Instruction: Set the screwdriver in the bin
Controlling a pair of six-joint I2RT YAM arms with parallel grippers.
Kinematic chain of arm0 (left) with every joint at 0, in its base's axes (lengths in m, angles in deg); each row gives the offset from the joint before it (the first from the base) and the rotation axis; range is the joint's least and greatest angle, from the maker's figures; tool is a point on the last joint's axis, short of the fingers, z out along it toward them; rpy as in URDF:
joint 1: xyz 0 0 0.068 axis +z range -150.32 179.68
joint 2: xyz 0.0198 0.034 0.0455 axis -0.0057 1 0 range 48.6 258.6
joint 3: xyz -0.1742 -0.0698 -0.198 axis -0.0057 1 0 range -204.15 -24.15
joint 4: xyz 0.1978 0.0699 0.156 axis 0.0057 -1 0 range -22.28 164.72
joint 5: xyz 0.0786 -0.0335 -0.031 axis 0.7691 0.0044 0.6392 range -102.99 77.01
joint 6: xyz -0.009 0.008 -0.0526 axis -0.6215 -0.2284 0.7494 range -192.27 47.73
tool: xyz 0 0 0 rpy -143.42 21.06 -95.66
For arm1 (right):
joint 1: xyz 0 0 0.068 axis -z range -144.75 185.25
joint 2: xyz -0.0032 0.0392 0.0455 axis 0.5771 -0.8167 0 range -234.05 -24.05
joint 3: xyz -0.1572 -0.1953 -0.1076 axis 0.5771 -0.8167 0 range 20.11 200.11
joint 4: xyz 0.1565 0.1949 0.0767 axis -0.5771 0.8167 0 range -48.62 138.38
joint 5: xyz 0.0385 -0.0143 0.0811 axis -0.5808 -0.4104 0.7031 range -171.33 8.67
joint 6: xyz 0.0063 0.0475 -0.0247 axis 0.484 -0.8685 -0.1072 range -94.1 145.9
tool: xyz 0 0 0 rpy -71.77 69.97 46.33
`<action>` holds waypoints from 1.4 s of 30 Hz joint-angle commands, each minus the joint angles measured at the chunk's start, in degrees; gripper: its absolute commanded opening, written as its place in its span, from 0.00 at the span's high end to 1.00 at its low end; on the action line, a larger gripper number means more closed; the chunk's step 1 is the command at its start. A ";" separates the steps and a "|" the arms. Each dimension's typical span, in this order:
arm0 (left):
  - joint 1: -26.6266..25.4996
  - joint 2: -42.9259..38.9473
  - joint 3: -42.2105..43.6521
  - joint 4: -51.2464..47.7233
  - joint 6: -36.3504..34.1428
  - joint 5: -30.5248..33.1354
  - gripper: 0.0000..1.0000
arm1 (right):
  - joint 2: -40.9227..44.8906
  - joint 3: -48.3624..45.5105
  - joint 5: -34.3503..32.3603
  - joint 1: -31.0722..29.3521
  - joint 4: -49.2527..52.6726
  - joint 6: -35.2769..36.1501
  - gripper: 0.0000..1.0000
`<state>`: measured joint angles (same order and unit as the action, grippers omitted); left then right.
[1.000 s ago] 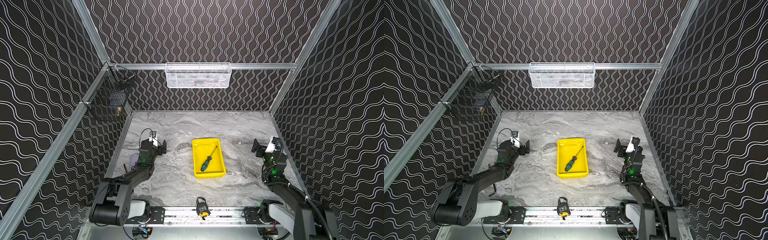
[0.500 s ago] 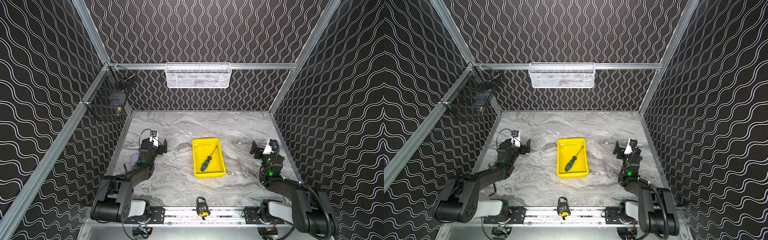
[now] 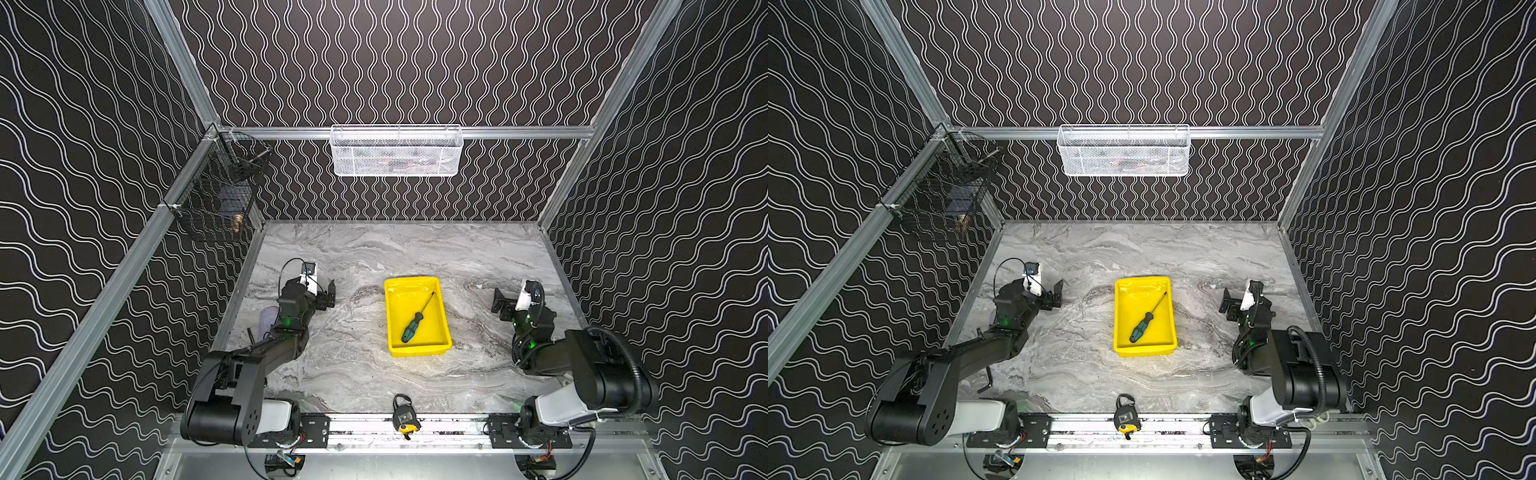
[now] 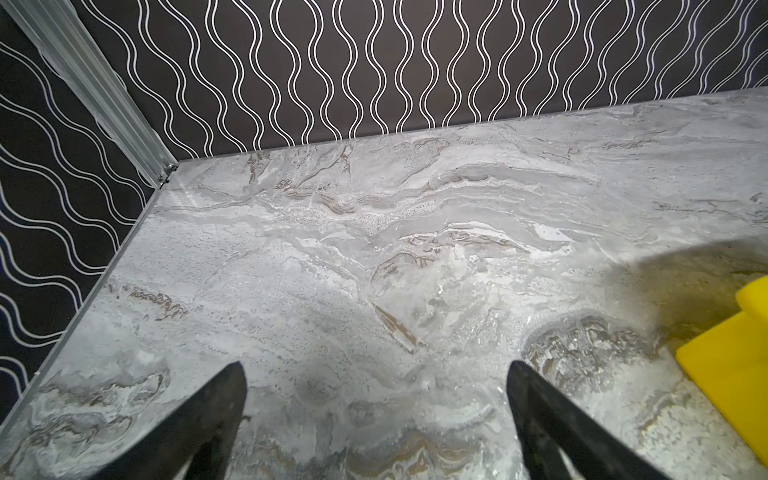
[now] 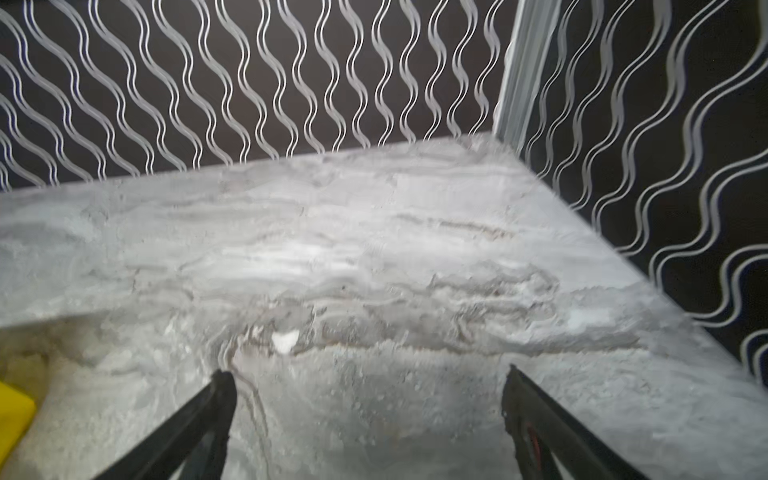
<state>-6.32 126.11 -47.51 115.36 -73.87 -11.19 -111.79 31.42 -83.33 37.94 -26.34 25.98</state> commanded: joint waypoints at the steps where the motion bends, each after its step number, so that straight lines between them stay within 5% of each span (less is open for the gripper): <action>1: 0.16 0.83 -0.78 2.52 -1.28 0.90 0.01 | 1.08 1.95 1.00 -0.16 -0.79 1.32 0.00; 10: 0.11 -0.92 1.28 1.27 -1.75 4.17 0.01 | -0.62 2.51 1.87 -0.17 -2.66 1.85 0.00; 21: 2.06 17.56 2.38 19.19 -2.49 2.86 0.01 | -0.41 2.53 1.48 -0.19 -2.49 1.76 0.01; 42: 2.84 17.93 1.18 16.81 -2.17 1.93 0.01 | -0.62 3.92 -0.42 -0.11 0.27 0.19 0.01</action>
<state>-3.59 143.88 -45.95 131.10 -75.58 -8.94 -112.34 35.04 -83.60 37.88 -25.29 26.50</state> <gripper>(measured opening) 0.990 0.995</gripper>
